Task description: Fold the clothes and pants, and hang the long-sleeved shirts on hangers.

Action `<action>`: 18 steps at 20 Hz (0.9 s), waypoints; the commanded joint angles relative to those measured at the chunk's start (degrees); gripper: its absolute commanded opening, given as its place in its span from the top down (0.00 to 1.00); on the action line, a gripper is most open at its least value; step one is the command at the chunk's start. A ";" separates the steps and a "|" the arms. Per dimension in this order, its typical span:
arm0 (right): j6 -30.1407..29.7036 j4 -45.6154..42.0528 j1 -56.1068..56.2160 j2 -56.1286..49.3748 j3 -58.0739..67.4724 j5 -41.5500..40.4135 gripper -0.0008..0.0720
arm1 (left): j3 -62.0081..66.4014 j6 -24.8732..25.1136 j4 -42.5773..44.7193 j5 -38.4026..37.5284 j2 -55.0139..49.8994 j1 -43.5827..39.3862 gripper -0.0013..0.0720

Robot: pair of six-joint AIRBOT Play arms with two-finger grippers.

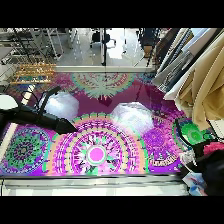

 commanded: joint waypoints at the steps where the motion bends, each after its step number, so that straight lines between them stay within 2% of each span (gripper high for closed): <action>1: 4.94 -4.85 -1.62 -6.64 -2.56 -13.31 0.92 | -0.02 0.00 0.00 0.87 0.04 0.04 0.97; 2: 4.92 -3.82 -1.62 -8.94 -2.56 -15.06 0.64 | -0.02 -0.02 0.00 1.36 0.04 0.04 0.97; 3: 4.87 -2.75 -1.62 -11.26 -2.47 -16.15 0.17 | -0.02 -0.02 -0.02 1.86 0.04 0.04 0.97; 4: 3.74 -1.46 -1.62 -13.03 -2.08 -16.24 0.05 | -0.02 0.00 0.00 2.27 0.04 0.04 0.97; 7: -0.55 4.96 -1.62 -14.12 1.88 -14.10 0.04 | -0.02 -0.02 0.00 2.91 0.04 0.04 0.97; 12: -1.16 21.20 -0.52 -13.57 21.16 4.44 0.03 | -0.02 0.00 0.00 2.84 0.04 0.04 0.97; 14: -1.16 25.49 4.44 -13.57 27.19 10.51 0.03 | -0.02 0.02 0.02 2.84 0.04 0.04 0.97; 16: -1.11 30.67 12.98 -13.57 28.04 11.28 0.03 | 0.00 0.02 1.33 3.39 0.04 0.07 0.97; 18: -1.11 31.04 25.42 -13.70 25.57 10.38 0.04 | 0.02 -0.02 7.82 4.79 0.07 0.22 0.97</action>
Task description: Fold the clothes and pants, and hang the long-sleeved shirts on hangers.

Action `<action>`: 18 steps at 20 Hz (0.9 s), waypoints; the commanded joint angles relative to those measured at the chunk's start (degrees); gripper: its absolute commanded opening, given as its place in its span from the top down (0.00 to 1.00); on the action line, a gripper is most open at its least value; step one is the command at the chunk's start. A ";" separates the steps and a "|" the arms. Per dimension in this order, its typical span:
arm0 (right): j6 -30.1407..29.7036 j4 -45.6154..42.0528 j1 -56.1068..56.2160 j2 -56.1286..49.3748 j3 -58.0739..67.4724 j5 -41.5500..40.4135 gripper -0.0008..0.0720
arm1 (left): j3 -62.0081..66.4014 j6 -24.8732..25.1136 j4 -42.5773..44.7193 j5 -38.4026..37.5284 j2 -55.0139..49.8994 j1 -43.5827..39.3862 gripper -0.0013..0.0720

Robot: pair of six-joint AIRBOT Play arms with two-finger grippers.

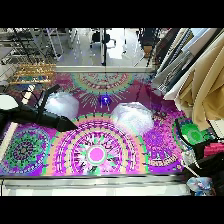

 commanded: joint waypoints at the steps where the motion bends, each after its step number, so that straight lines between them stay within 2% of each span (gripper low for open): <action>1: -0.15 4.31 20.00 -0.11 -1.77 1.90 0.04 | 0.17 -0.79 11.82 1.97 0.09 0.50 0.97; 2: -0.13 3.21 27.47 -0.09 -5.09 -0.22 0.04 | 0.31 -5.01 18.71 2.36 0.20 0.94 0.97; 4: -0.15 2.54 43.17 -0.11 -13.55 -7.74 0.05 | 1.44 -17.42 34.82 2.49 0.55 2.32 0.97; 5: -0.15 2.36 51.01 -0.11 -18.05 -14.32 0.10 | 2.05 -21.62 41.33 2.64 0.92 2.99 0.97; 6: -0.17 1.11 57.70 -0.11 -21.57 -22.12 0.22 | 2.40 -23.28 45.05 3.54 1.20 3.63 0.97; 7: -0.15 -2.56 64.06 -0.11 -24.13 -31.58 0.43 | 2.45 -23.63 46.58 4.92 1.55 4.31 0.97; 8: -0.15 -8.24 68.94 -0.11 -25.14 -39.69 0.73 | 2.47 -23.65 46.62 5.46 1.66 4.70 0.97; 9: -0.13 -12.61 71.93 -0.09 -25.14 -46.36 0.96 | 2.45 -23.67 46.62 5.44 1.64 4.79 0.97; 11: -0.15 -15.19 74.42 0.22 -25.14 -59.32 0.93 | 2.45 -26.99 46.36 5.55 1.46 4.63 0.97; 14: 0.04 -14.78 74.66 0.37 -25.16 -72.61 0.93 | 2.45 -27.47 46.47 5.49 1.03 4.46 0.97; 18: 0.50 -13.81 74.66 0.37 -25.16 -75.08 0.93 | 2.45 -27.50 46.45 5.49 0.87 4.46 0.97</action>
